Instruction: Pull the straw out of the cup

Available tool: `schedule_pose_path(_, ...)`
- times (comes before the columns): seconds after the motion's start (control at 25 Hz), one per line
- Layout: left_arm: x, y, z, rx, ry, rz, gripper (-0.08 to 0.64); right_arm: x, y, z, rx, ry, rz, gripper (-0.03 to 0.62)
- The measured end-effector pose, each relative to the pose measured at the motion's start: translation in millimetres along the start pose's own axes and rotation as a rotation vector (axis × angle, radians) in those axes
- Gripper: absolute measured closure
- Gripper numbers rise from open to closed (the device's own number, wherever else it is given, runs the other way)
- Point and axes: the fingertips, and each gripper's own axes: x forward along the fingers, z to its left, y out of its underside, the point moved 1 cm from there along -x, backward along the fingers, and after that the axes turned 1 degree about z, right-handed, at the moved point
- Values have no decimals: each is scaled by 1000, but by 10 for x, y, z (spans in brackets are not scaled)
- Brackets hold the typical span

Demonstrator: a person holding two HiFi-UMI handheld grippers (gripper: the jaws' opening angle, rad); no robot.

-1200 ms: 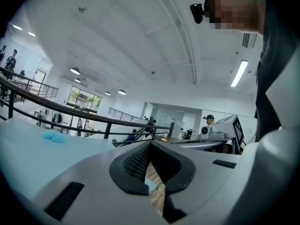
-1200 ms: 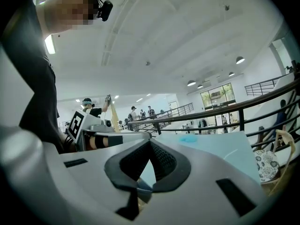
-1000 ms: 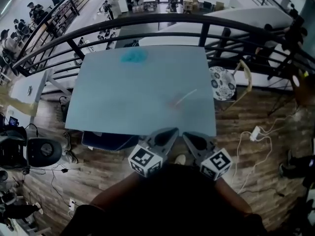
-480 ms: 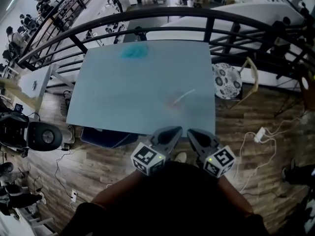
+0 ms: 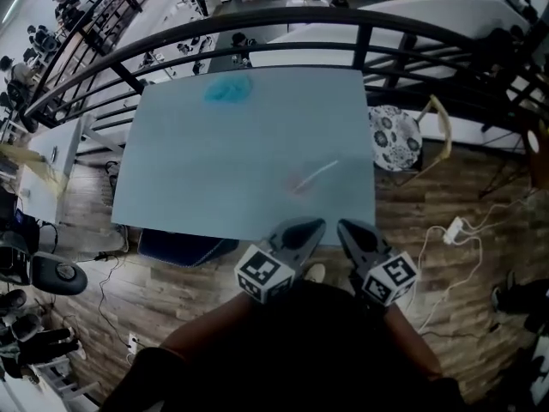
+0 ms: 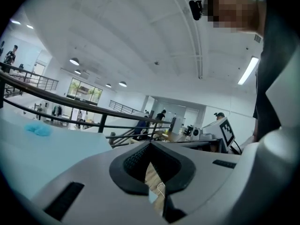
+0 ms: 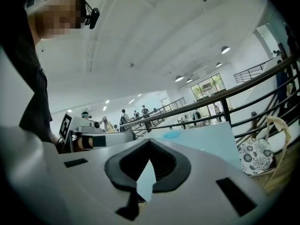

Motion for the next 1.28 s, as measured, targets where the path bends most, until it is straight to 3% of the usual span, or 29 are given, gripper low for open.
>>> schedule_pose_path(0.56,182,-157,858,27,-12,57,549,730,-20,-589,131,17,-8,586)
schedule_pose_path(1.28,293,3,1753,-48,-5,112,549,1431,367,-1043,288,100,26,581)
